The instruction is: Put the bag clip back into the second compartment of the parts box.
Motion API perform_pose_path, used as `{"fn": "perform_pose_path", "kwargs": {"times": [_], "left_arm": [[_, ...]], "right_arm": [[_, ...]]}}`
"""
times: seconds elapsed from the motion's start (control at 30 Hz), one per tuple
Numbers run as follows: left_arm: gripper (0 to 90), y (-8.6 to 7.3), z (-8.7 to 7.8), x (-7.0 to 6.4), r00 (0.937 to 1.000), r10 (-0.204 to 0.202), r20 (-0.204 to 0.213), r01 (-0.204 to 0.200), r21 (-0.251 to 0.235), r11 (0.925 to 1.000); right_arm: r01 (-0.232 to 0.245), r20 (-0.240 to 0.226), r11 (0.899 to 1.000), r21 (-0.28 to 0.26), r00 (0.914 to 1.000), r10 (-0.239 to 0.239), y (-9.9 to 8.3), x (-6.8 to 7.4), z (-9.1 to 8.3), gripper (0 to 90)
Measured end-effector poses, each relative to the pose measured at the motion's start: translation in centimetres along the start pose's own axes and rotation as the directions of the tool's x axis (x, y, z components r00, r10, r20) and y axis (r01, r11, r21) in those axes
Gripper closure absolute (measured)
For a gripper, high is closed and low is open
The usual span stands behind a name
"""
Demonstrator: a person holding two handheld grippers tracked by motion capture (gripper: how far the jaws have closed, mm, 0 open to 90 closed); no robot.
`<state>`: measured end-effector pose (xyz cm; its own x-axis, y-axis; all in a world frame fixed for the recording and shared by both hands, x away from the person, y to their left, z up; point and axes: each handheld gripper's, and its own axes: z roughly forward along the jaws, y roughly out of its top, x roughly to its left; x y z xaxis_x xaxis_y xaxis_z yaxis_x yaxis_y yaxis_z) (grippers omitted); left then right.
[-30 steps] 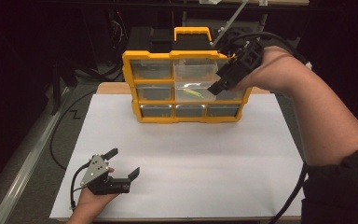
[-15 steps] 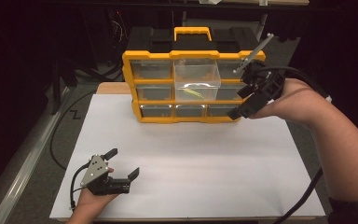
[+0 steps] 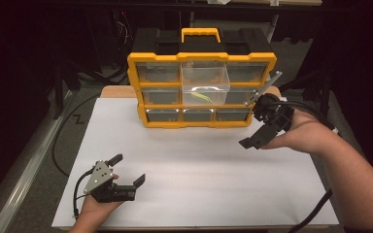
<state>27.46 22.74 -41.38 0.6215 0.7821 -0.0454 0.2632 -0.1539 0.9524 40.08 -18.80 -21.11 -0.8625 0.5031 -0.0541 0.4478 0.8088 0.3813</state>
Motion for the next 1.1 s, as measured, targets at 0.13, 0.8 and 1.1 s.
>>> {"fn": "perform_pose_path", "kwargs": {"times": [0.13, 0.8, 1.1], "left_arm": [[0.5, 0.0, 0.0, 0.0, 1.0000, -0.002, 0.000, 0.002, -0.004, 1.0000], [0.5, -0.1, -0.1, 0.2, 1.0000, 0.002, -0.009, -0.002, 0.014, 0.9999], [0.5, -0.2, -0.3, 0.5, 0.9995, -0.013, -0.029, 0.014, 0.019, 0.9997]], "right_arm": [[-0.007, -0.008, 1.000, 0.014, 0.9999, 0.007, -1.4, 0.3, 2.5, 0.0], [-0.119, 0.014, 0.983, -0.143, 0.9925, 0.122, -10.7, 1.4, 15.9, 0.0], [-0.235, -0.015, 0.822, -0.518, 0.9638, 0.266, -13.3, 3.3, 16.2, 0.0]]}}
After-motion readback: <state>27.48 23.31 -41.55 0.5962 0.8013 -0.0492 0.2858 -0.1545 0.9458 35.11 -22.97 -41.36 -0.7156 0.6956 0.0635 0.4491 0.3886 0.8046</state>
